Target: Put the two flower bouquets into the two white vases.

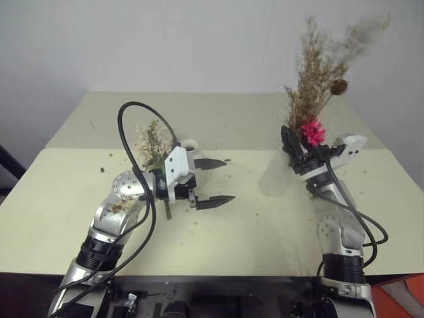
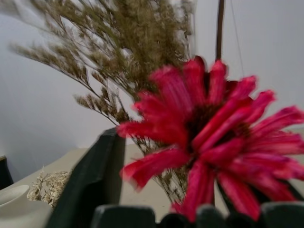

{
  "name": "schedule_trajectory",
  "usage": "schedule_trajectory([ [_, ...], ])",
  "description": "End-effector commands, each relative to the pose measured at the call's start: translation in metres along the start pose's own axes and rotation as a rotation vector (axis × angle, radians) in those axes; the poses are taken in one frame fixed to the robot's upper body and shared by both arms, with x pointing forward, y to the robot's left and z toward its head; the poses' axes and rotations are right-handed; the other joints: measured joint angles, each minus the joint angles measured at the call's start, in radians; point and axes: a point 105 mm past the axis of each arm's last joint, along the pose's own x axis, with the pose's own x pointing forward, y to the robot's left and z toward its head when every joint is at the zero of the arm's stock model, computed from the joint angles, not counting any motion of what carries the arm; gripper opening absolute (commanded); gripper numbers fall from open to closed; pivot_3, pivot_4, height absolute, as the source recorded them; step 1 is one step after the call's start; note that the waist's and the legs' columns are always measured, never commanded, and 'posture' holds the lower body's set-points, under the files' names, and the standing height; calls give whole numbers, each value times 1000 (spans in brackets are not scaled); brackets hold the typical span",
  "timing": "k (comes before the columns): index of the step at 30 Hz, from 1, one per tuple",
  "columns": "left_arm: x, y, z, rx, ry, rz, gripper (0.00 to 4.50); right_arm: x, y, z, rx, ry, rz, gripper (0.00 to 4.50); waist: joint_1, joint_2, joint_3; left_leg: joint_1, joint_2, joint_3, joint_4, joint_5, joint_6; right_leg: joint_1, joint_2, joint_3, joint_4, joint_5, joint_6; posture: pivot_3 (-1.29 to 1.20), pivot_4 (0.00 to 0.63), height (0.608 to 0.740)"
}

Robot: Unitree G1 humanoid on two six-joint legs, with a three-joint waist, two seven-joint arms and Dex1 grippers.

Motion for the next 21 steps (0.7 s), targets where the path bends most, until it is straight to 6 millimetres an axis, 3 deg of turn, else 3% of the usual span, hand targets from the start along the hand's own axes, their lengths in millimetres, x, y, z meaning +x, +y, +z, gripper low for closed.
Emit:
schedule_trajectory([
  [1,0,0,8,32,-22,-2,4500,1,5,14,-25,-51,22,4442,0,0,0,0,0,0,0,0,0,0,0,0,0,0,0,0,150,740],
  [5,-2,0,7,34,-16,-1,4500,-1,4,14,-63,-28,32,4479,0,0,0,0,0,0,0,0,0,0,0,0,0,0,0,0,150,740],
  [12,-6,-2,4,32,6,-2,4500,-34,2,19,-142,57,84,4479,3,0,0,0,0,0,0,0,0,0,0,0,-1,-1,1,0,150,740],
  [17,-7,-1,2,35,16,-4,4500,-55,-24,26,-265,133,-20,4479,1,0,0,0,0,0,0,0,0,1,0,0,-1,-1,2,0,150,740],
  [21,-12,-1,7,27,11,12,4500,-85,-42,47,-326,227,18,4479,6,0,0,-1,0,0,0,0,0,0,0,0,-1,-1,2,0,150,740],
])
